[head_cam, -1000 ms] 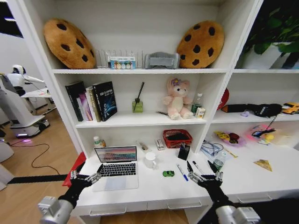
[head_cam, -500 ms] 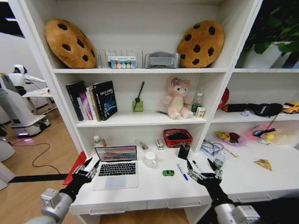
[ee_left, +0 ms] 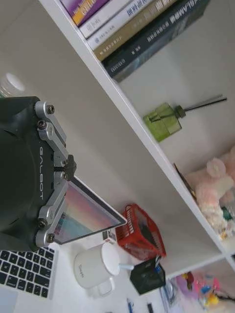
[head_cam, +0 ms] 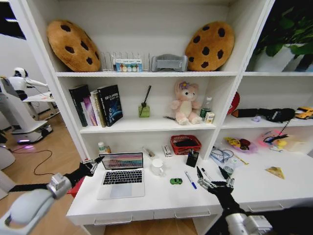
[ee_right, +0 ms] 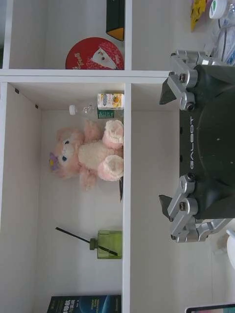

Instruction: Organize the objects on the table.

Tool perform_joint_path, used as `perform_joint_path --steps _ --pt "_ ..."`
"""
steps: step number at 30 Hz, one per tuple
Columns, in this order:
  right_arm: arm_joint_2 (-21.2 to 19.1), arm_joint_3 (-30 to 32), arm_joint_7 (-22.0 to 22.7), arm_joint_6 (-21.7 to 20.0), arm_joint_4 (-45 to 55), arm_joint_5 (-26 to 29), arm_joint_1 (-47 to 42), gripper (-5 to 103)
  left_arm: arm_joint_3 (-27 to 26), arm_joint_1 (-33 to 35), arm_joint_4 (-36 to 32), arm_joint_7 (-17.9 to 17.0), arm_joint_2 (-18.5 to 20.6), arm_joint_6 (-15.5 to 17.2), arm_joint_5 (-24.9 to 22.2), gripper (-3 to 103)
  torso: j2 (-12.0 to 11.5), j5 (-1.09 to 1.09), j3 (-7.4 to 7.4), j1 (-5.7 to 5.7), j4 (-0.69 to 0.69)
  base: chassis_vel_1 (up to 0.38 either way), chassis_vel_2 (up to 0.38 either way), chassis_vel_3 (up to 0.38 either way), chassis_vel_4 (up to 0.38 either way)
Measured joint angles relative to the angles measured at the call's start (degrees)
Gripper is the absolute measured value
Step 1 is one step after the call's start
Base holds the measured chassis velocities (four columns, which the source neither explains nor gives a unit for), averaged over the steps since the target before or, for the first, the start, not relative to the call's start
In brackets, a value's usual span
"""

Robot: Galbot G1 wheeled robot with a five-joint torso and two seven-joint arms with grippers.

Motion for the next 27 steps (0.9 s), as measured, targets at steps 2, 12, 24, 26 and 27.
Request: perform_joint_path --steps 2,12,24,26,27 --pt "0.0 0.0 0.3 0.6 -0.7 -0.6 0.2 100 0.9 -1.5 1.3 1.5 1.1 -0.6 1.1 0 0.0 0.0 0.0 0.0 0.01 0.0 0.0 0.0 0.0" --pt "0.4 0.2 0.6 2.0 -2.6 -2.0 0.1 100 17.8 -20.6 9.2 4.0 6.6 -2.4 4.6 0 0.0 0.01 0.0 0.0 -0.02 0.0 0.0 0.0 0.0" --pt "0.7 0.3 0.5 2.2 -3.3 -2.0 0.0 100 40.8 -44.3 18.7 5.3 5.8 -3.8 9.1 0 0.0 0.0 0.0 0.0 -0.02 0.0 0.0 0.0 0.0" --pt "0.7 0.4 0.5 2.4 -3.4 -2.0 -0.2 100 45.9 -49.8 21.2 6.9 5.5 -5.5 11.3 0 0.0 -0.01 0.0 0.0 -0.02 0.0 0.0 0.0 0.0" --pt "0.7 0.4 0.5 2.4 -3.4 -2.0 -0.2 100 45.9 -49.8 21.2 6.9 5.5 -5.5 11.3 0 0.0 -0.01 0.0 0.0 -0.02 0.0 0.0 0.0 0.0"
